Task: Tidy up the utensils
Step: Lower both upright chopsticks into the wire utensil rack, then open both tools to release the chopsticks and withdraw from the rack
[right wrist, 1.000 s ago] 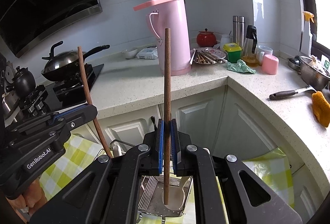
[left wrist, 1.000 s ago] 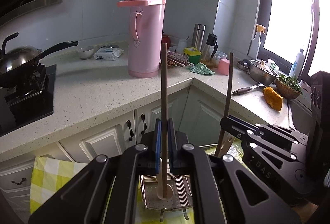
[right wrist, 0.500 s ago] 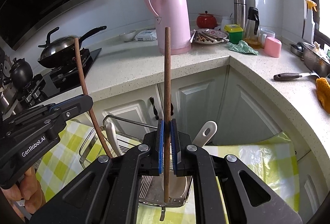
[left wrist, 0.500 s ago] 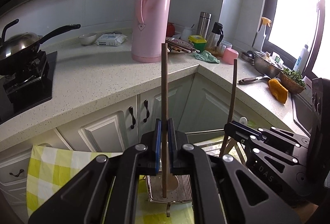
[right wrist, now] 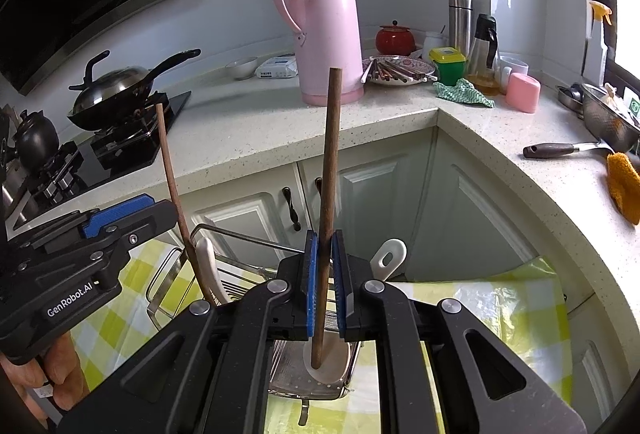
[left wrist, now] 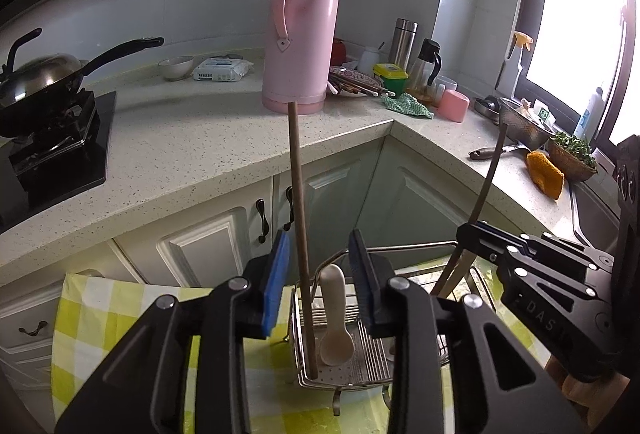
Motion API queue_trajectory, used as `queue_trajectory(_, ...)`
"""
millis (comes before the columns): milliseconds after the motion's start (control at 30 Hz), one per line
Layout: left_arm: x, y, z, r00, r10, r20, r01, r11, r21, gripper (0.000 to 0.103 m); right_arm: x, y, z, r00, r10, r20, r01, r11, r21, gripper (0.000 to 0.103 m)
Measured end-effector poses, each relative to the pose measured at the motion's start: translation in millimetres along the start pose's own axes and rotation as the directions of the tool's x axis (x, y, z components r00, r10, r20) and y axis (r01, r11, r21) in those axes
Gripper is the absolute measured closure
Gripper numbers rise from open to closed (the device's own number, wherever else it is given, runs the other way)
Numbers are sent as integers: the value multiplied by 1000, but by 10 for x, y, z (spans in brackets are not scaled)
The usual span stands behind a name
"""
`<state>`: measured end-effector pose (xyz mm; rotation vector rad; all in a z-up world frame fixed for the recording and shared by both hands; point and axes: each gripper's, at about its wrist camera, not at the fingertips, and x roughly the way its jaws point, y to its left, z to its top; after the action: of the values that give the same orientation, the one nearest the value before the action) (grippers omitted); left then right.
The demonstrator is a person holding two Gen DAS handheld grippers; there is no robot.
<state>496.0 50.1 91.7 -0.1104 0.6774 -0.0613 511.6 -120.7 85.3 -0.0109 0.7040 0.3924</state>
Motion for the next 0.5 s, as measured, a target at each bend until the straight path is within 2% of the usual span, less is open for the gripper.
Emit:
queue_trajectory(167, -120, 45, -22, 1000, 1, 13, -1, 1000, -8, 73, -116, -85, 15, 1000, -13, 17, 13, 1000, 13, 90)
queue_trajectory(233, -190, 60, -44, 1000, 5, 21, -5, 1000, -10, 73, -186, -122, 4, 999, -26, 27, 26, 1000, 14, 82)
queue_trajectory(300, -273, 87, -82, 1000, 8, 28, -7, 1000, -16, 72, -269, -188, -14, 998, -39, 41, 38, 999, 23, 63)
queue_trajectory(333, -318, 106, -108, 999, 9, 31, -8, 1000, -20, 72, -310, -227, -28, 998, -44, 47, 42, 999, 27, 59)
queue_trajectory(367, -363, 122, -136, 999, 9, 33, -8, 1000, -21, 72, -345, -262, -47, 998, -50, 50, 49, 998, 29, 56)
queue_trajectory(500, -565, 198, -314, 999, 5, 37, -4, 999, -34, 72, -499, -417, -180, 996, -70, 52, 67, 997, 49, 54)
